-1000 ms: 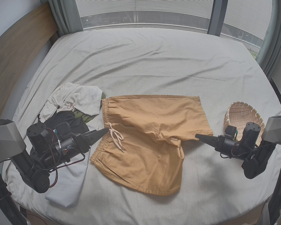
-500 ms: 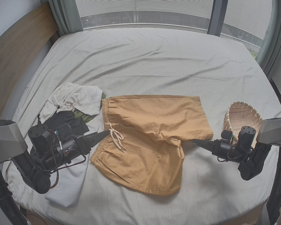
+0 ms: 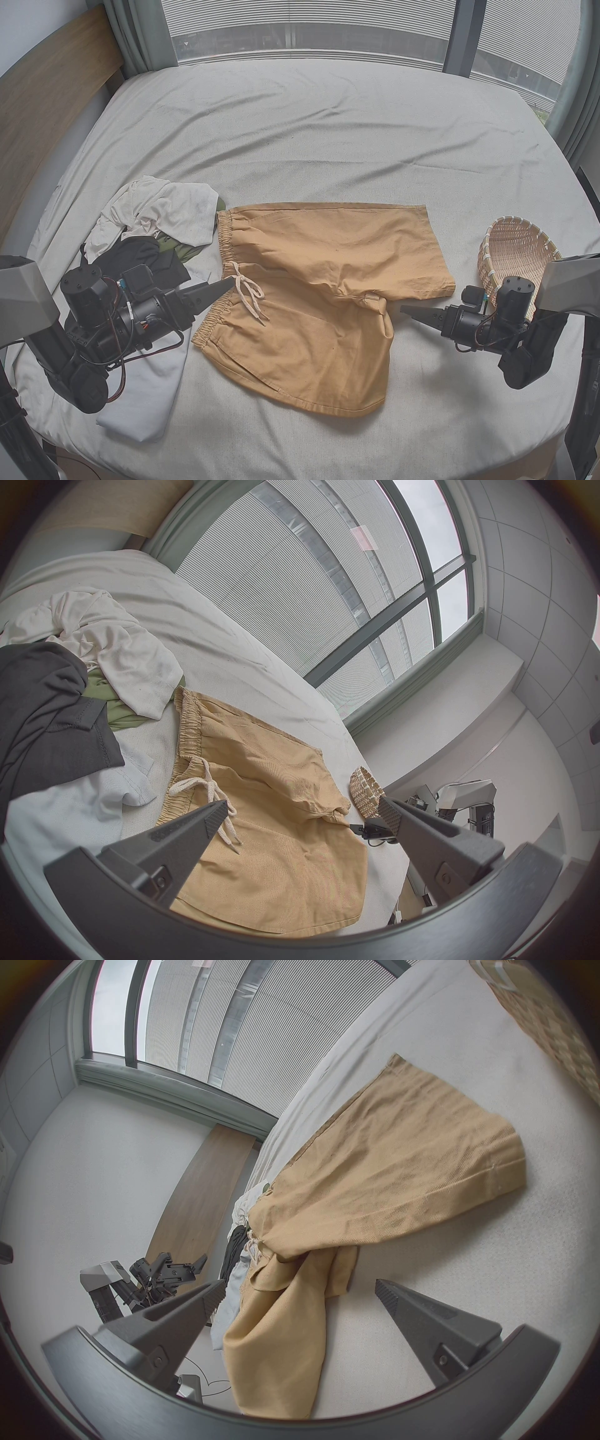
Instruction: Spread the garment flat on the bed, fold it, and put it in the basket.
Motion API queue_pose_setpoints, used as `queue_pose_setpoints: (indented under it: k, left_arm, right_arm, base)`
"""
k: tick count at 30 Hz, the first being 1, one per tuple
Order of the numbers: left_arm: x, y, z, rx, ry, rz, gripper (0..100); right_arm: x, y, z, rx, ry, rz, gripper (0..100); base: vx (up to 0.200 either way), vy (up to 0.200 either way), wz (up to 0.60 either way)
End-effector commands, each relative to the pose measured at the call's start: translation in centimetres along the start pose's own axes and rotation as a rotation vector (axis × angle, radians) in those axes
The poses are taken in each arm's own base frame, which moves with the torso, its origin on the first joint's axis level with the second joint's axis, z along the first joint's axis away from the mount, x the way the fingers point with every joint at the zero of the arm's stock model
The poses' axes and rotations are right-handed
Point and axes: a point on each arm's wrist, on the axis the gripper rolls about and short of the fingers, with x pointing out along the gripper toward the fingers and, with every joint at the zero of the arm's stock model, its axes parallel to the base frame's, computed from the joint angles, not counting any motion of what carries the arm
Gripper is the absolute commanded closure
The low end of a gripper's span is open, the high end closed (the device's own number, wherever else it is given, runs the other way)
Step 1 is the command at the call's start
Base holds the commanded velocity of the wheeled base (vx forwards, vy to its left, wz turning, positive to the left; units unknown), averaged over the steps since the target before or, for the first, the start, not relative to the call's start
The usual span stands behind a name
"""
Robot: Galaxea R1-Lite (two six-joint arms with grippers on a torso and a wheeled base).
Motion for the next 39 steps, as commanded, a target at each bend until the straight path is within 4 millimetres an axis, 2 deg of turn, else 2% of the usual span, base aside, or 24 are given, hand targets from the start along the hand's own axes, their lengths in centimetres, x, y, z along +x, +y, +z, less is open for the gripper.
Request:
queue_pose_setpoints:
  k: [1,11,20,26,27,39]
  left_arm:
    - [0.0,-0.1,0.1,0.003,-0.006,-0.002,0]
    - [-0.1,-0.1,0.1,0.002,-0.005,-0.001,0]
    - [-0.1,-0.1,0.0,0.0,-0.001,-0.001,0]
    - [0.0,-0.3,-0.1,0.0,0.003,-0.006,0]
    - [0.0,-0.2,-0.1,-0.003,0.004,-0.005,0]
    - [0.1,-0.4,-0.2,-0.002,0.007,-0.01,0]
  right_arm:
    - [0.9,-0.6,-0.9,0.012,0.021,-0.006,0]
    - [2.6,-2.3,-1.1,0.005,-0.007,-0.037,0]
    - [4.3,-2.8,-0.9,-0.013,-0.037,-0.04,0]
    - [4.7,-3.0,-0.8,-0.015,-0.051,-0.047,0]
    - [4.6,-3.0,-0.8,-0.014,-0.05,-0.047,100]
    - [4.6,-3.0,-0.8,-0.015,-0.051,-0.047,100]
  base:
    - [0.0,0.0,0.0]
    - [0.0,0.0,0.0]
    - [0.0,0.0,0.0]
    - [0.0,0.0,0.0]
    - [0.0,0.0,0.0]
    - [0.0,0.0,0.0]
